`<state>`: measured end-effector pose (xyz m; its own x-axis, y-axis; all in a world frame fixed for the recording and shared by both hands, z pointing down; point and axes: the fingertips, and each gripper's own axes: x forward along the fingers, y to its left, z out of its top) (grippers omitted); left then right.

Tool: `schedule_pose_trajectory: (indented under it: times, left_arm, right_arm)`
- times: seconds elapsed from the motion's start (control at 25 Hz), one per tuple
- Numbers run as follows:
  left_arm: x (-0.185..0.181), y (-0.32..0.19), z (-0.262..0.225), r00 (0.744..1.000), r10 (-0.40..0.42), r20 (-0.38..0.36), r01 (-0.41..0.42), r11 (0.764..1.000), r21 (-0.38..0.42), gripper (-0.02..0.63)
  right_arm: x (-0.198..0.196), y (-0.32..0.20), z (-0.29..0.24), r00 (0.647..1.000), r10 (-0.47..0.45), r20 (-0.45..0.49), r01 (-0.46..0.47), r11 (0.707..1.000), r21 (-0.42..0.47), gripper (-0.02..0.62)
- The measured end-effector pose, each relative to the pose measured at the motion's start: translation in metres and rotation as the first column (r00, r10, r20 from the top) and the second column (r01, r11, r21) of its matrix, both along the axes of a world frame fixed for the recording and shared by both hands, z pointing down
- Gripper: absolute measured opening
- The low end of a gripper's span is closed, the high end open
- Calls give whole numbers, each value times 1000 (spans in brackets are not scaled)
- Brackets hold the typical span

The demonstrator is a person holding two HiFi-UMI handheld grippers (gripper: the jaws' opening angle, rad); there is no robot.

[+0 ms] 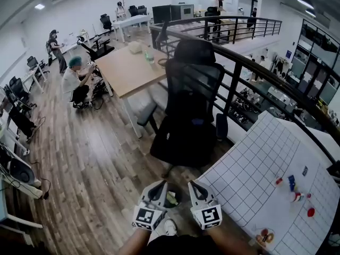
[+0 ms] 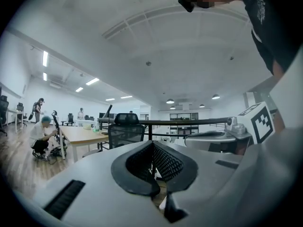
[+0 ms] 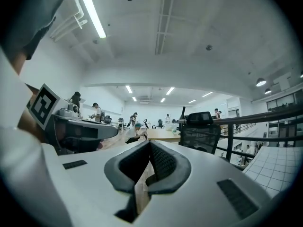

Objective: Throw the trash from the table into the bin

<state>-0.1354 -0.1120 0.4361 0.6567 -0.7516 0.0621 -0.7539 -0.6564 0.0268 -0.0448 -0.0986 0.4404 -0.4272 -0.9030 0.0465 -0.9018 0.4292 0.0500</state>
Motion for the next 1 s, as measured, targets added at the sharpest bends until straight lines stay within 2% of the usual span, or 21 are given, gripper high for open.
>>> schedule_pose_trajectory:
  times: [0.32, 0.52, 0.64, 0.8, 1.0]
  left_arm:
    - [81, 30, -10, 994, 110, -6, -110, 994, 7, 18]
    - [146, 52, -12, 976, 219, -1, -219, 976, 4, 18]
    - [190, 66, -8, 950, 311, 9, -311, 950, -4, 18]
    - [253, 97, 0, 896, 443, 23, -443, 896, -30, 18]
    - [320, 130, 6, 841, 539, 35, -539, 842, -30, 18]
  right_arm:
    - [88, 42, -6, 990, 142, 25, -142, 990, 2, 22]
    - [150, 74, -11, 970, 243, 14, -243, 970, -4, 22]
    - [189, 94, -10, 946, 324, 16, -324, 946, -10, 22]
    - [243, 135, 0, 899, 437, 15, -436, 899, -35, 23]
    - [307, 179, 13, 845, 535, 23, -533, 845, -51, 23]
